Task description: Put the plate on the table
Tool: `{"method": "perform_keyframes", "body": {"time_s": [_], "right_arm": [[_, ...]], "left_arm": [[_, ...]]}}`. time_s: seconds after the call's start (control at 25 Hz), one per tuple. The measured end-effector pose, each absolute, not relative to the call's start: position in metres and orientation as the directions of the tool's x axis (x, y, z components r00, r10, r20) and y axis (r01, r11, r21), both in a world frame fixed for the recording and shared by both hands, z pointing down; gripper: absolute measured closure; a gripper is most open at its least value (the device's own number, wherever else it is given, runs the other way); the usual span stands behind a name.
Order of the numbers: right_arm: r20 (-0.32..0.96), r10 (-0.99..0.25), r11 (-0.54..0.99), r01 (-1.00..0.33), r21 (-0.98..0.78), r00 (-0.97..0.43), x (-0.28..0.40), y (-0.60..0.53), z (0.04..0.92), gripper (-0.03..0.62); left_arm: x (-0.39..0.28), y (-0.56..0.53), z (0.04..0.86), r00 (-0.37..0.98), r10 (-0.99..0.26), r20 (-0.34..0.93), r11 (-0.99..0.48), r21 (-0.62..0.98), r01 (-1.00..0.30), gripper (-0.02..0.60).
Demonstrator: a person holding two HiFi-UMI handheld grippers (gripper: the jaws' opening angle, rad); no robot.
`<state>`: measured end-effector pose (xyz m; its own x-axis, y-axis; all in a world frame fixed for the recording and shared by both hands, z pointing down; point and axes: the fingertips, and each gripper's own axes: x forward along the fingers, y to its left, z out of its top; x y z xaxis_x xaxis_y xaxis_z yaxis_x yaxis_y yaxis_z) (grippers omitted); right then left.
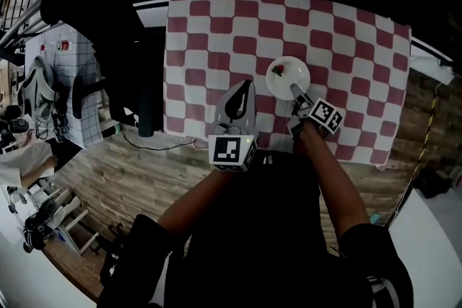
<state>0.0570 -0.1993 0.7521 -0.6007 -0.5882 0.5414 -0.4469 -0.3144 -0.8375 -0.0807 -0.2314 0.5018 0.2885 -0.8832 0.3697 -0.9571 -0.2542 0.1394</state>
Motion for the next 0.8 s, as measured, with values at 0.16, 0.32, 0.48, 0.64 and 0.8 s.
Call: {"method": "perform_keyframes", "body": {"time_s": [0.16, 0.32, 0.48, 0.64, 0.8], "right_arm": [[0.595, -0.556, -0.294, -0.533, -0.794, -0.58, 0.061, -0.192, 0.753, 0.424], [0.638, -0.53, -0.305, -0.576, -0.758, -0.559, 0.067, -0.187, 0.754, 0.4], [0.664, -0.522, -0.328, -0.593, -0.736, -0.535, 0.075, -0.184, 0.751, 0.367], [0.678, -0.53, -0.322, -0.618, -0.717, -0.51, 0.087, -0.179, 0.743, 0.367], [0.648, -0.567, -0.281, -0.62, -0.733, -0.509, 0.094, -0.182, 0.723, 0.368]], "left_arm": [[-0.078, -0.223, 0.502, 0.306, -0.873, 0.379, -0.271, 0.143, -0.952, 0.572], [-0.077, -0.216, 0.502, 0.313, -0.875, 0.369, -0.281, 0.138, -0.95, 0.572], [-0.076, -0.213, 0.5, 0.316, -0.871, 0.376, -0.279, 0.151, -0.948, 0.571], [-0.076, -0.209, 0.495, 0.32, -0.872, 0.369, -0.281, 0.158, -0.947, 0.571], [-0.069, -0.205, 0.491, 0.354, -0.867, 0.352, -0.311, 0.174, -0.934, 0.572]]}}
